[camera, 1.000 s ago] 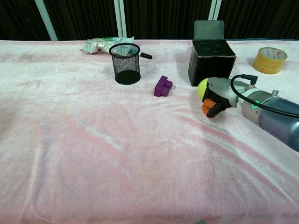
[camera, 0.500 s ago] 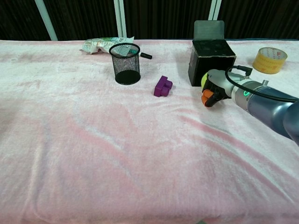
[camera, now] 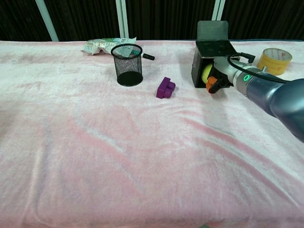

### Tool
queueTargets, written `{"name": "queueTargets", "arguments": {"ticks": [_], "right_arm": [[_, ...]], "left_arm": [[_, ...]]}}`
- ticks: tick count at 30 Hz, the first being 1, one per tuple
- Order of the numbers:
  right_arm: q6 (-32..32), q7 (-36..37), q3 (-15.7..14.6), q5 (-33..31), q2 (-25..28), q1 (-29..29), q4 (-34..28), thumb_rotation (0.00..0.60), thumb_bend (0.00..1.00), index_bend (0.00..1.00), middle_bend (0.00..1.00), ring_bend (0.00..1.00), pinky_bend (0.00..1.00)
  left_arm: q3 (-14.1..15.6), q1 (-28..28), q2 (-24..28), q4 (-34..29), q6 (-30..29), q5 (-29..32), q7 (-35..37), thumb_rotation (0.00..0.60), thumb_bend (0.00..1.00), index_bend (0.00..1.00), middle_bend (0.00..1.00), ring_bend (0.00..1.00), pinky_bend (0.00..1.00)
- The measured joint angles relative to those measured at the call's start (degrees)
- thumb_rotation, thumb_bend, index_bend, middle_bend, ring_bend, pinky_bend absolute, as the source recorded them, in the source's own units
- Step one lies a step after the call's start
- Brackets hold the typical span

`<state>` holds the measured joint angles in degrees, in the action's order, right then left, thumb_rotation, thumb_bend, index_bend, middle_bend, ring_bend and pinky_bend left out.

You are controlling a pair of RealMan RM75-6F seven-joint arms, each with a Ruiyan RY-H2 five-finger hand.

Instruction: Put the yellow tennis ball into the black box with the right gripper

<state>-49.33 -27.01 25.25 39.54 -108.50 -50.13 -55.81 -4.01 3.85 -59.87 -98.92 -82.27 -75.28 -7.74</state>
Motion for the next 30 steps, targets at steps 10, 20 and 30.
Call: {"name": "queueTargets", "arguments": {"ticks": [10,20,30], "right_arm": [[1.42,2.68,0.02,0.94,-2.25,-1.59,5.35,0.600,0.77,1.00,0.94,0.94,1.00],[2.28,3.57,0.30,0.68,-4.21,-2.66,9.07,0.600,0.77,1.00,0.94,0.94,1.00],[1.49,2.18,-0.06,-0.16,-2.86,-1.66,5.72,0.600,0.77,1.00,0.94,0.94,1.00]], "left_arm": [[-0.04,0.15,-0.13,-0.10,0.32,0.42,-0.52,0.600,0.43,0.14,0.07,0.03,0.00],[-0.15,0.24,0.05,-0.39,0.56,0.83,-0.53,0.600,0.43,0.14,0.07,0.03,0.00],[0.00,0.27,0.01,-0.49,0.60,0.67,-0.74,0.600,0.43,0.14,0.07,0.03,0.00]]}}
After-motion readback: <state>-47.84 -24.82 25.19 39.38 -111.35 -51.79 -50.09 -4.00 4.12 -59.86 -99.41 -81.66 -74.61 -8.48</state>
